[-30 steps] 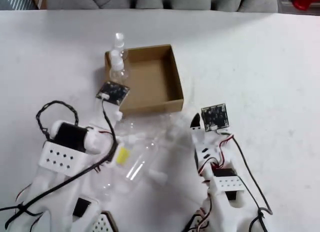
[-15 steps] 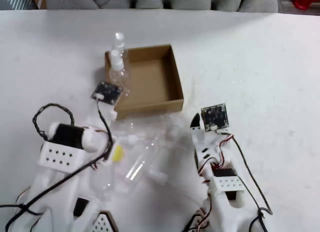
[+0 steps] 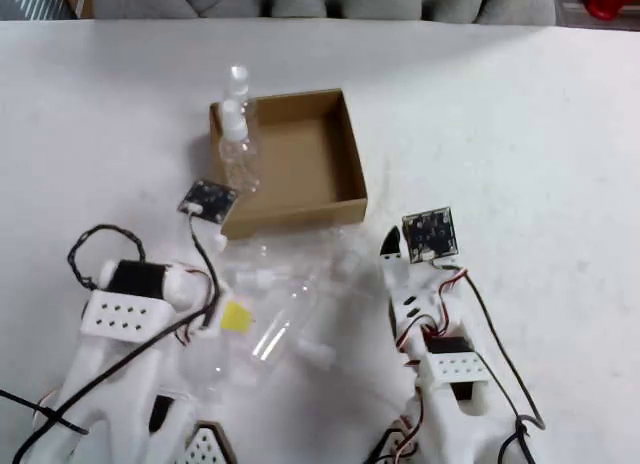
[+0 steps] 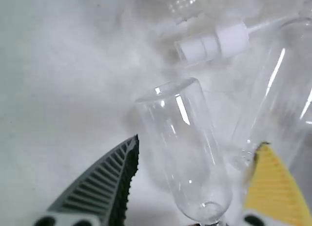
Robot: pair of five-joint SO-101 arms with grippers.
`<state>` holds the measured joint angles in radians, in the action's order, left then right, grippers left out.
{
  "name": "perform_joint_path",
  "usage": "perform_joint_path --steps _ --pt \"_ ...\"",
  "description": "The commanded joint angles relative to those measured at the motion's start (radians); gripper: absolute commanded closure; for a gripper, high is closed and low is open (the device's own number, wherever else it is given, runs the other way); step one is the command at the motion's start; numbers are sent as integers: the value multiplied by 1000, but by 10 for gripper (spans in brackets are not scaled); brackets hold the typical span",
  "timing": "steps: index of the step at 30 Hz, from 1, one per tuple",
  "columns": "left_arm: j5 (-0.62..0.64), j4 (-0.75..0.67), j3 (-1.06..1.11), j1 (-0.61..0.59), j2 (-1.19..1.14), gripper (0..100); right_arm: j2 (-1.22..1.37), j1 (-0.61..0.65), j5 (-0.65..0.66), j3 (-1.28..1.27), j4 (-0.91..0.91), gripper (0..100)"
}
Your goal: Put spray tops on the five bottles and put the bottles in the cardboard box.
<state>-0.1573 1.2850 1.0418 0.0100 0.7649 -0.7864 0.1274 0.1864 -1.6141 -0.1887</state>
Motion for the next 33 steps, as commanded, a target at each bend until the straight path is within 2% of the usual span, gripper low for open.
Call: perform_joint_path --steps 1,6,14,18,28,30,33 --pt "-18 -38 -5 -68 -4 616 2 7 -3 6 1 984" --pt "-60 -89 46 -84 -4 658 2 7 -3 6 1 984" --pt "-64 -213 140 -84 -4 645 2 7 -3 6 1 984" --pt "-58 -224 135 -84 -10 645 2 7 -3 6 2 984" --pt "-46 -338 61 -91 -348 650 2 7 -3 6 2 984" --pt "-5 -353 43 -91 -381 676 2 5 -3 6 2 984" --pt "25 -361 20 -91 -377 799 2 5 -3 6 2 984"
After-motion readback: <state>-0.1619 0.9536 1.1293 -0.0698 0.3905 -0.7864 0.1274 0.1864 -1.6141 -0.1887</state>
